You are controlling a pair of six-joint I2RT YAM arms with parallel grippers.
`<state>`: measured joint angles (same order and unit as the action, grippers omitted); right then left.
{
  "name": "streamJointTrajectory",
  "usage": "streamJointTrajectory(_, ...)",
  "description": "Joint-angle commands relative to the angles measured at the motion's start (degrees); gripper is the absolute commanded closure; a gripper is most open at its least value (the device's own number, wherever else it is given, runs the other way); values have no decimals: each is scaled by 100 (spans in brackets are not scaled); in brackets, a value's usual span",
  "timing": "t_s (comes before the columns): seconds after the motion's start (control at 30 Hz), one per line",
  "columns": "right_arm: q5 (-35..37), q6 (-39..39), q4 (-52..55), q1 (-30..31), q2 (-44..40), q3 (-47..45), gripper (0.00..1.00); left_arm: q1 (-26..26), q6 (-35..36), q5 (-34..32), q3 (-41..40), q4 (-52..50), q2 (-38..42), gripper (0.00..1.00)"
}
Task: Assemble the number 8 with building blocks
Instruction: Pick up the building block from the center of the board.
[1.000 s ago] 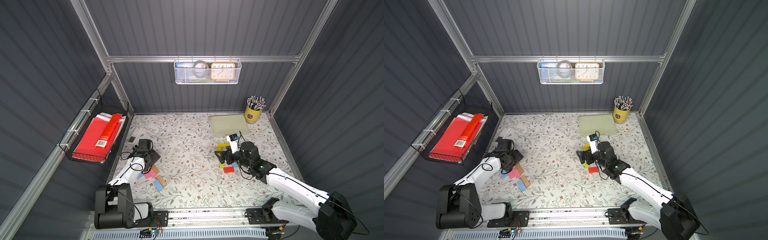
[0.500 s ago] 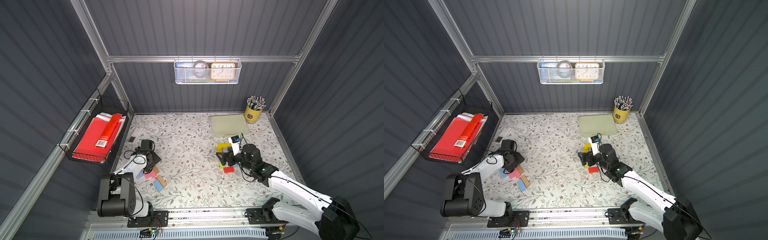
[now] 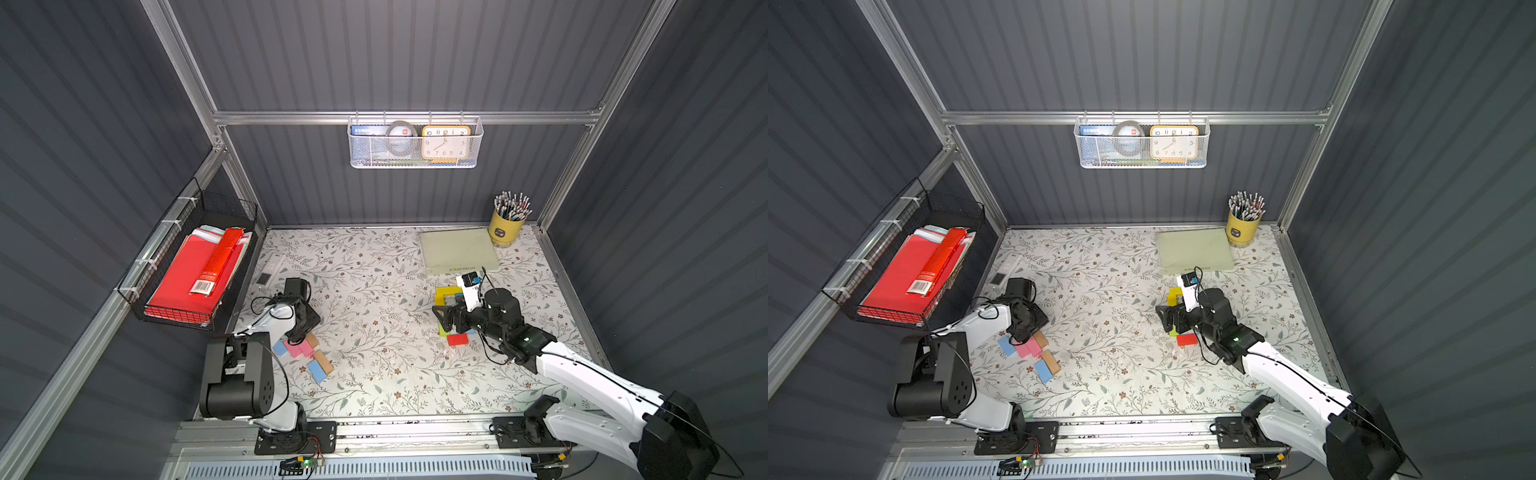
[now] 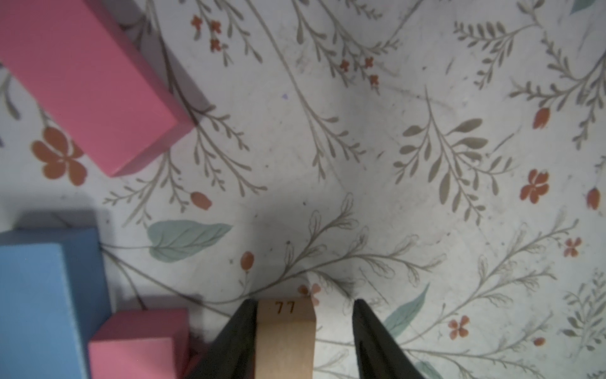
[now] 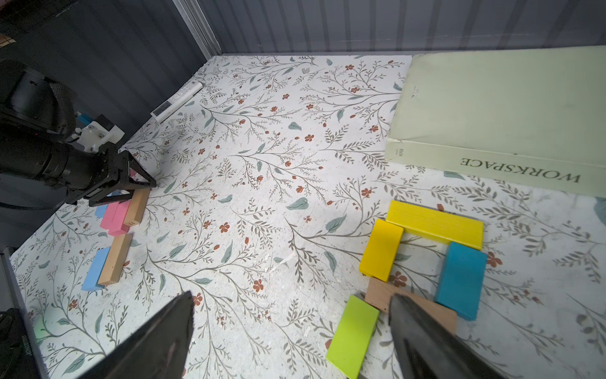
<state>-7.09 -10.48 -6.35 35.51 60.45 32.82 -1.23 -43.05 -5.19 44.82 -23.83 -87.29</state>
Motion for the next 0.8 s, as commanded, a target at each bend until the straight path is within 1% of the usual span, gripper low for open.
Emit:
streamJointTrajectory(0.0, 2, 11, -3, 9, 25, -67, 3, -48, 134, -129, 189, -174, -108, 52)
streamJointTrajectory(0.13, 31, 11, 0, 13, 38, -75, 3, -52, 145, -88, 189, -174, -151, 55)
streamJointTrajectory(0.27, 26, 11, 10, 13, 78, -65, 3, -52, 146, 21, 143, -124, -202, 63)
streamJointTrajectory(0.5, 23, -7, 36, 14, 117, -60, 3, -51, 292, 110, 25, -77, -166, 72)
streamJointTrajectory(0.6, 41, -16, 63, 15, 113, -40, 3, -52, 343, 242, 56, -112, -175, 81)
streamJointTrajectory(0.7, 32, -26, 129, 10, 108, 6, 3, -44, 162, 483, 212, 24, -199, 94)
streamJointTrajectory(0.77, 59, -38, 172, 14, 108, 50, 3, -36, -65, 728, 281, 170, -169, 95)
